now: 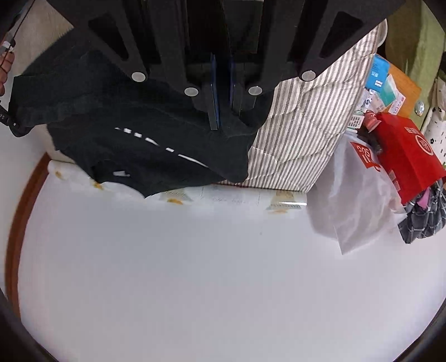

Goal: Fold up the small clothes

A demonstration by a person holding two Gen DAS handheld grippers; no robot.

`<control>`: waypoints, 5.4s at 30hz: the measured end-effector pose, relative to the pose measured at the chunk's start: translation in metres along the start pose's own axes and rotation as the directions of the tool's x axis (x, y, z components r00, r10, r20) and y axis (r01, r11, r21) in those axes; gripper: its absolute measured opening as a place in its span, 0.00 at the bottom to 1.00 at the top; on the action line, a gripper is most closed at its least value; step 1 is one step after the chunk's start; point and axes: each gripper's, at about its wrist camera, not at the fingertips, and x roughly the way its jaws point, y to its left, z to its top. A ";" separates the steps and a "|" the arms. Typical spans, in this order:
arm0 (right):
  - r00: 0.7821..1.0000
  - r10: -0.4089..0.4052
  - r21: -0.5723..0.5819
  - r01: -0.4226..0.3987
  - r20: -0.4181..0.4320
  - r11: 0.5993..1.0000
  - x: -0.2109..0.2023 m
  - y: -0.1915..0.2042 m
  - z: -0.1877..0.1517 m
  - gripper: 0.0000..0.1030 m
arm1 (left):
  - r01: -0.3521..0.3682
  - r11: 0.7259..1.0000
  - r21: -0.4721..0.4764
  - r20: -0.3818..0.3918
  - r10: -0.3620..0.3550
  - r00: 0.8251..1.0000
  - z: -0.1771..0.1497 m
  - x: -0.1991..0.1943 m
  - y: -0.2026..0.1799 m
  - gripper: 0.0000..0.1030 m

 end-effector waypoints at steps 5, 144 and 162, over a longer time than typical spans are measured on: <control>0.998 -0.023 0.003 0.024 -0.055 1.000 0.038 -0.008 -0.004 0.09 | -0.021 1.000 0.023 -0.042 0.022 0.999 -0.006 0.029 -0.001 0.07; 0.984 -0.049 -0.209 0.012 -0.170 0.978 -0.027 0.063 -0.075 0.03 | 0.363 0.919 0.154 -0.202 -0.331 0.922 -0.076 -0.045 -0.060 0.35; 0.982 -0.173 -0.340 0.139 -0.071 0.930 0.061 0.114 -0.001 0.41 | 0.301 0.951 0.064 -0.202 -0.283 0.938 -0.047 0.015 -0.034 0.45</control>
